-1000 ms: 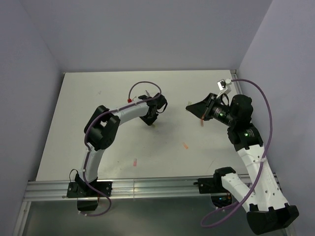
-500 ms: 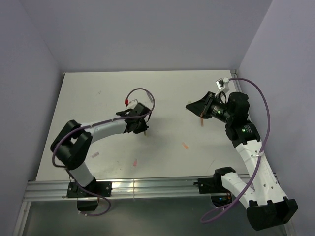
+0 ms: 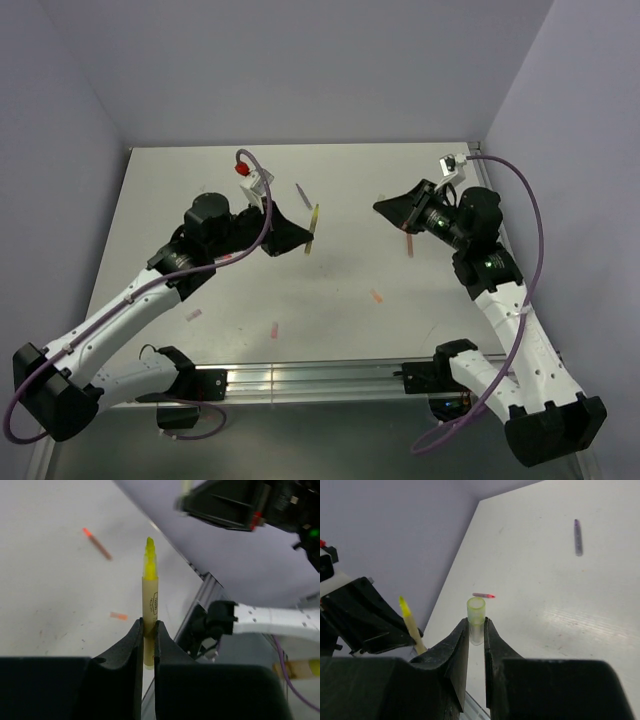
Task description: Insert the pens into the pen caps
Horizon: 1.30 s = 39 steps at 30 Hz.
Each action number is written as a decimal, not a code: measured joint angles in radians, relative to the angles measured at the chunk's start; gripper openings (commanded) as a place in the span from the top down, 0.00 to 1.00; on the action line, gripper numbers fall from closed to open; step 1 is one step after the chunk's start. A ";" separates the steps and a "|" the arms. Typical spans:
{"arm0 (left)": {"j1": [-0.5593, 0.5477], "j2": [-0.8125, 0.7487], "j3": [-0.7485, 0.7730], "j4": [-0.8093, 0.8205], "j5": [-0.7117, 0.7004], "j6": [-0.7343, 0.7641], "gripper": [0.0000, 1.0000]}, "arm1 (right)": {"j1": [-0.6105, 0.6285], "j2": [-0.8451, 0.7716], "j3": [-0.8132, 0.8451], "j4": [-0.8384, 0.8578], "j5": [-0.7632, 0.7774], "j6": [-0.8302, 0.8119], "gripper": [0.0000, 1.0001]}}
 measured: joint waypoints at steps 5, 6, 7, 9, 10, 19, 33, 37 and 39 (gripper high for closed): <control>0.019 0.006 0.036 -0.002 0.232 0.067 1.00 | 0.172 0.030 0.003 0.061 0.106 0.013 1.00; 0.022 0.010 0.035 -0.005 0.266 0.070 1.00 | 0.208 0.036 0.003 0.073 0.124 0.014 1.00; 0.027 0.013 0.035 -0.007 0.297 0.071 1.00 | 0.227 0.039 0.003 0.084 0.137 0.014 1.00; 0.037 0.014 0.035 -0.009 0.350 0.076 1.00 | 0.258 0.044 0.003 0.121 0.166 0.013 1.00; 0.043 0.013 0.032 -0.005 0.378 0.076 1.00 | 0.272 0.045 0.003 0.140 0.181 0.013 1.00; 0.050 0.010 -0.033 0.056 0.486 0.055 1.00 | 0.386 0.093 -0.005 0.306 0.266 0.023 1.00; 0.071 -0.029 -0.040 0.045 0.454 0.066 1.00 | 0.468 0.133 -0.006 0.350 0.295 0.043 1.00; 0.088 -0.029 -0.044 0.040 0.451 0.064 1.00 | 0.468 0.111 -0.006 0.351 0.295 0.046 1.00; 0.102 -0.029 -0.050 0.040 0.451 0.062 1.00 | 0.470 0.102 -0.010 0.357 0.295 0.050 1.00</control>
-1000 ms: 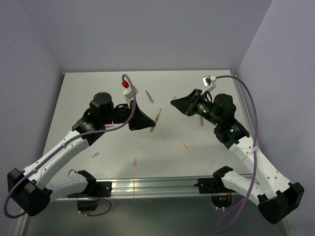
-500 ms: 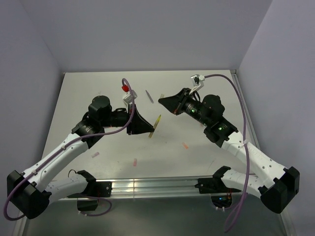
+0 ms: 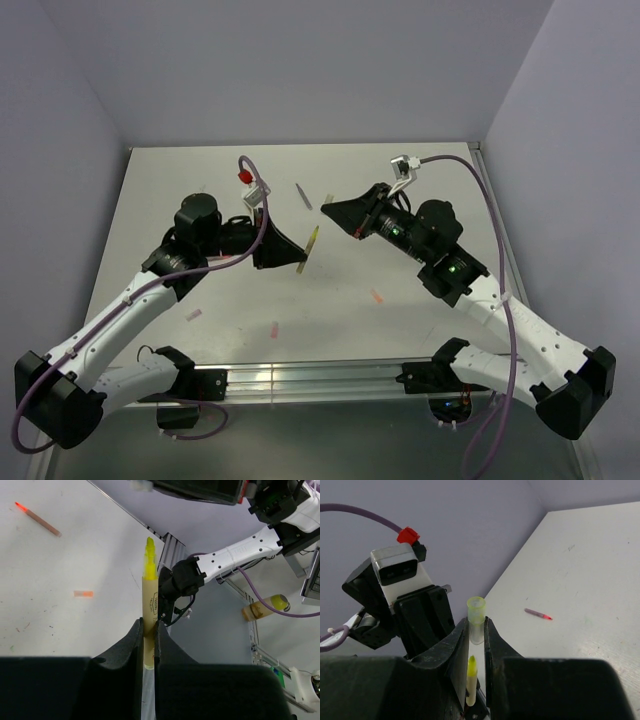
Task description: Insert the pens into the pen caps
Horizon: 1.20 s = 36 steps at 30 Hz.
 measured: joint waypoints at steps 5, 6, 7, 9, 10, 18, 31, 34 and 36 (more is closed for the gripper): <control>0.029 0.000 -0.008 0.007 0.001 -0.006 1.00 | 0.004 -0.009 -0.019 0.002 -0.004 0.005 1.00; 0.032 0.000 -0.009 0.010 0.001 -0.006 1.00 | 0.005 -0.009 -0.023 0.003 -0.004 0.007 1.00; 0.034 0.000 -0.011 0.014 0.001 -0.006 1.00 | 0.005 -0.009 -0.025 0.003 -0.006 0.008 1.00; 0.036 0.000 -0.012 0.017 0.001 -0.006 1.00 | 0.010 -0.008 -0.027 0.006 -0.008 0.011 1.00; 0.037 0.000 -0.013 0.018 0.001 -0.006 1.00 | 0.012 -0.007 -0.027 0.008 -0.011 0.011 1.00; 0.039 0.000 -0.013 0.017 -0.010 -0.004 1.00 | 0.018 -0.006 -0.027 -0.006 -0.006 -0.016 1.00; 0.180 0.000 0.001 -0.175 -0.387 -0.009 1.00 | 0.061 0.211 0.177 -0.615 0.199 -0.299 1.00; 0.217 0.000 0.001 -0.182 -0.396 -0.025 1.00 | 0.106 0.348 0.151 -0.690 0.252 -0.344 1.00; 0.228 0.000 0.001 -0.184 -0.399 -0.031 1.00 | 0.134 0.441 0.141 -0.717 0.279 -0.368 1.00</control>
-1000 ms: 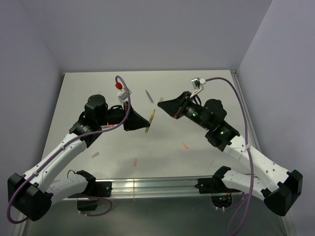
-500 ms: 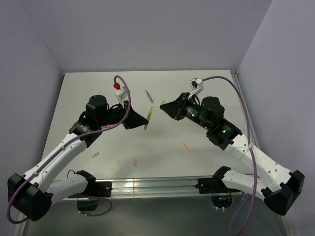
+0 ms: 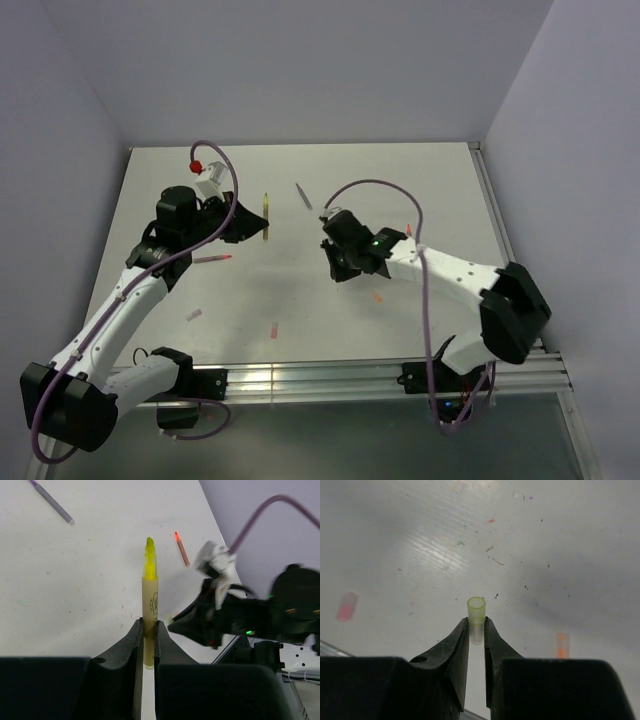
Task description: Insert the pens into the pen caps
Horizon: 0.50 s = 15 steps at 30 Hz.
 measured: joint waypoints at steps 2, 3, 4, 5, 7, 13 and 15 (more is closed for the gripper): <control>0.007 0.000 0.000 0.000 0.000 -0.003 1.00 | 0.023 0.089 -0.001 -0.012 0.020 -0.021 1.00; 0.010 0.000 0.000 0.000 0.000 -0.004 1.00 | 0.031 0.130 -0.001 -0.011 0.026 -0.030 1.00; 0.014 0.000 0.000 0.001 0.001 -0.006 1.00 | 0.038 0.169 -0.001 -0.011 0.032 -0.038 1.00; 0.017 0.000 0.000 0.000 0.003 -0.010 1.00 | 0.044 0.197 0.000 -0.011 0.036 -0.045 1.00; 0.025 0.000 0.000 0.001 0.008 -0.018 1.00 | 0.058 0.248 0.002 -0.010 0.050 -0.055 1.00; 0.039 0.000 0.000 0.002 0.022 -0.023 1.00 | 0.078 0.304 0.014 -0.009 0.088 -0.068 0.82; 0.042 0.000 0.000 0.002 0.027 -0.024 1.00 | 0.080 0.304 0.018 -0.007 0.096 -0.070 0.74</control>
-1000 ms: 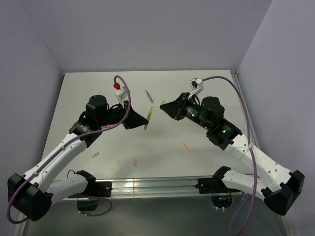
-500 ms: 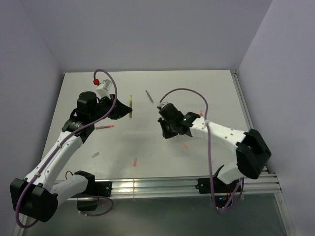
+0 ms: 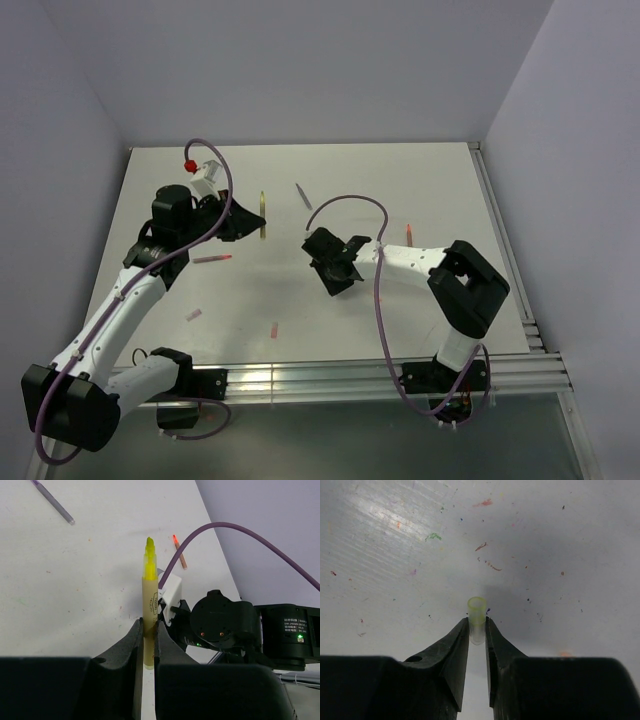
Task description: Insert the pens into the pen caps
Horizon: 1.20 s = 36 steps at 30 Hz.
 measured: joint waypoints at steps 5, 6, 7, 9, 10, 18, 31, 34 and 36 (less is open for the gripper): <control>0.004 0.001 0.000 0.003 0.018 -0.005 1.00 | 0.000 0.000 0.001 0.005 0.016 -0.003 0.61; 0.005 0.002 0.000 0.005 0.021 -0.006 1.00 | 0.000 0.000 0.001 0.005 0.019 -0.003 0.60; 0.006 0.002 0.000 0.006 0.023 -0.006 1.00 | 0.000 0.000 0.002 0.005 0.021 -0.004 0.60; 0.008 0.002 0.000 0.007 0.029 -0.010 1.00 | 0.000 0.000 0.002 0.004 0.026 -0.004 0.58; 0.009 0.002 0.000 0.008 0.032 -0.011 1.00 | 0.000 0.000 0.003 0.003 0.030 -0.004 0.57; 0.013 0.002 0.000 0.008 0.033 -0.013 1.00 | 0.000 -0.020 0.047 -0.031 0.063 0.047 0.54; 0.040 0.002 0.000 0.028 0.042 -0.039 1.00 | 0.021 -0.245 -0.135 0.098 -0.033 0.669 0.67; 0.046 0.002 -0.001 0.034 0.047 -0.047 1.00 | 0.046 -0.229 -0.193 0.124 -0.052 0.768 0.77; 0.048 0.002 -0.001 0.041 0.049 -0.050 1.00 | 0.060 -0.215 -0.200 0.137 -0.054 0.814 0.83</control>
